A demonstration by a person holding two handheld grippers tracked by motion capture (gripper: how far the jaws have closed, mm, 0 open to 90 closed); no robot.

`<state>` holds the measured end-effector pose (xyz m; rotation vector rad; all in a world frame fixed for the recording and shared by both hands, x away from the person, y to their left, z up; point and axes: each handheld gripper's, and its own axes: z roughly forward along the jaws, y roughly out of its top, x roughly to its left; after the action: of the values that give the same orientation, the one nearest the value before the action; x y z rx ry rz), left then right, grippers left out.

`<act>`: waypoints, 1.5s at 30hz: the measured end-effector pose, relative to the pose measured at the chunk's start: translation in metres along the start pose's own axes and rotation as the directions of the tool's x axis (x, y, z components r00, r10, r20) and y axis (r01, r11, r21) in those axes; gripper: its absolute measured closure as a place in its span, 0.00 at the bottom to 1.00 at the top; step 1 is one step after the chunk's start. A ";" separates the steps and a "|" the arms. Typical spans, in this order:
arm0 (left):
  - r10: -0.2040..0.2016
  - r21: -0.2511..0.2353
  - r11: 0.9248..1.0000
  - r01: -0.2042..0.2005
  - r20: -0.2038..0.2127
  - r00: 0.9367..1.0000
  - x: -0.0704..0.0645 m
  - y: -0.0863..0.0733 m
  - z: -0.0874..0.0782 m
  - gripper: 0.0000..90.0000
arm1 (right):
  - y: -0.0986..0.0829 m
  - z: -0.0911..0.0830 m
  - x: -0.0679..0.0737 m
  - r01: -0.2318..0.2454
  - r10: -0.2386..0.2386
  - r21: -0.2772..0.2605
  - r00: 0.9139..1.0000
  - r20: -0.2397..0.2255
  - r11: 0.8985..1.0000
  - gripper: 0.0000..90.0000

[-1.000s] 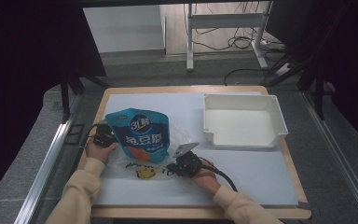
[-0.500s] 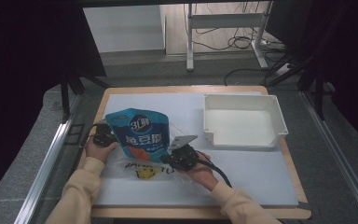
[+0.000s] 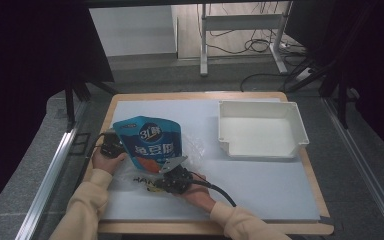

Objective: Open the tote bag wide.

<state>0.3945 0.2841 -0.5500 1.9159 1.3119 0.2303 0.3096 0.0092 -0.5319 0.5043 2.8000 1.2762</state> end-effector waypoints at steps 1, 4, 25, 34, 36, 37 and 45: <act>0.001 0.000 1.000 -0.001 -0.003 1.000 0.000 0.000 0.000 1.00 | 0.000 0.000 0.002 0.006 -0.006 -0.002 1.000 -0.007 1.000 0.99; 0.005 -0.002 1.000 -0.005 -0.003 1.000 -0.001 0.000 0.000 1.00 | -0.002 0.002 0.008 0.027 -0.027 0.005 0.999 -0.039 1.000 0.99; 0.004 -0.003 1.000 -0.004 0.000 1.000 -0.001 0.000 -0.001 1.00 | 0.021 -0.042 -0.009 0.007 -0.004 -0.133 1.000 0.024 0.991 0.99; 0.007 0.002 1.000 -0.007 0.000 1.000 -0.002 -0.001 0.000 1.00 | 0.003 -0.002 -0.019 -0.008 0.008 0.007 0.997 0.073 1.000 0.99; 0.007 0.002 1.000 -0.007 0.000 1.000 -0.002 -0.001 0.000 1.00 | 0.004 0.008 -0.014 0.002 -0.003 0.020 0.998 0.061 1.000 0.99; 0.009 0.002 1.000 -0.009 0.000 1.000 -0.003 -0.001 0.000 1.00 | 0.005 0.012 -0.011 0.000 -0.001 0.030 0.999 0.052 1.000 0.99; 0.015 0.001 1.000 -0.015 -0.002 1.000 -0.004 -0.001 0.000 1.00 | 0.006 0.027 0.007 0.023 -0.022 0.029 0.999 -0.030 0.999 0.99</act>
<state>0.3926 0.2810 -0.5498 1.9279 1.2997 0.2396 0.3086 0.0344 -0.5447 0.4578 2.8443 1.2510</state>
